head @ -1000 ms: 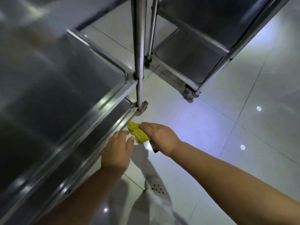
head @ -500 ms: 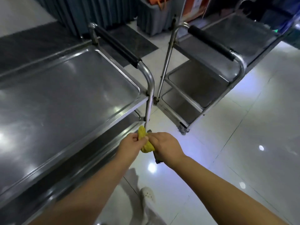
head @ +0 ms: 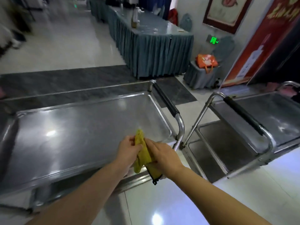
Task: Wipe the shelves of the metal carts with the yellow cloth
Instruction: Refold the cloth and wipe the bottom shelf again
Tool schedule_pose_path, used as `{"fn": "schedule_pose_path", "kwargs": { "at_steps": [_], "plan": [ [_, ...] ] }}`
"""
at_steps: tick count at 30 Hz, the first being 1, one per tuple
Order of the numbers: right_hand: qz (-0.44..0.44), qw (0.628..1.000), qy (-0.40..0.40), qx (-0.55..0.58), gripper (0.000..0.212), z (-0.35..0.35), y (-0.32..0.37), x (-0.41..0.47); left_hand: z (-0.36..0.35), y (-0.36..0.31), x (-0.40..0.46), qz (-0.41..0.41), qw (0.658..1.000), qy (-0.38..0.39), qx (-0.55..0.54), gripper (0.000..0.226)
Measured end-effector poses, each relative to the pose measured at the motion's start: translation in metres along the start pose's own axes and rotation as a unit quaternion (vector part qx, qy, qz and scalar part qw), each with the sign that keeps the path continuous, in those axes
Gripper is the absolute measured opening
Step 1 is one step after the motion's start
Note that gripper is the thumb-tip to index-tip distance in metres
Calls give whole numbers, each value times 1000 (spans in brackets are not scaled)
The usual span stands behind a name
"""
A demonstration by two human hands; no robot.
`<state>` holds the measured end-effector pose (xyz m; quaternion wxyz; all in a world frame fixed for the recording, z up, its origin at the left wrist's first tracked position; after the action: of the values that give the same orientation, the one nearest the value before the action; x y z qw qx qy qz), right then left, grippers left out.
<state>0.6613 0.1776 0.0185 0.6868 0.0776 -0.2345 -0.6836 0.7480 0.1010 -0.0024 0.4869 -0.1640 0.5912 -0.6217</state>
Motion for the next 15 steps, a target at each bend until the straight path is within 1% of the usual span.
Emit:
{"fn": "schedule_pose_path", "kwargs": {
  "at_steps": [3,4,6,7,8,10,12,15],
  "plan": [
    [58,998,12,-8,92,-5,22,32,51,-6,-9,-18,998,-59,-5,30],
    [66,998,15,-9,86,-6,30,45,70,-6,-15,-20,997,-75,-5,32],
    [83,996,0,-12,66,-9,55,75,112,-5,-28,-30,994,-102,-3,33],
    [92,996,-7,-9,61,-10,72,91,133,-3,-36,-35,993,-111,-1,32],
    [89,996,12,5,60,-19,87,107,155,0,-45,-40,992,-119,1,33],
    [90,994,55,34,63,-44,120,130,200,8,-66,-49,989,-139,-1,36],
    [130,985,78,83,69,-72,172,151,248,20,-91,-47,985,-166,-15,39],
    [171,964,126,161,82,-118,255,172,319,46,-132,-42,979,-199,-26,33]
  ]
}}
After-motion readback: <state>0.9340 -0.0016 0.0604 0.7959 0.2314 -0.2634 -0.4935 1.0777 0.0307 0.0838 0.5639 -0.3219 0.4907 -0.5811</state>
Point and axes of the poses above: each hand's wrist, its own x-axis towards the middle knuckle, its own z-axis out of the back of the hand, y = z × x, the point moved 9 cm from there along x, towards the middle knuckle, and after that the axes turned 12 degrees about x, right-handed, at the moved point
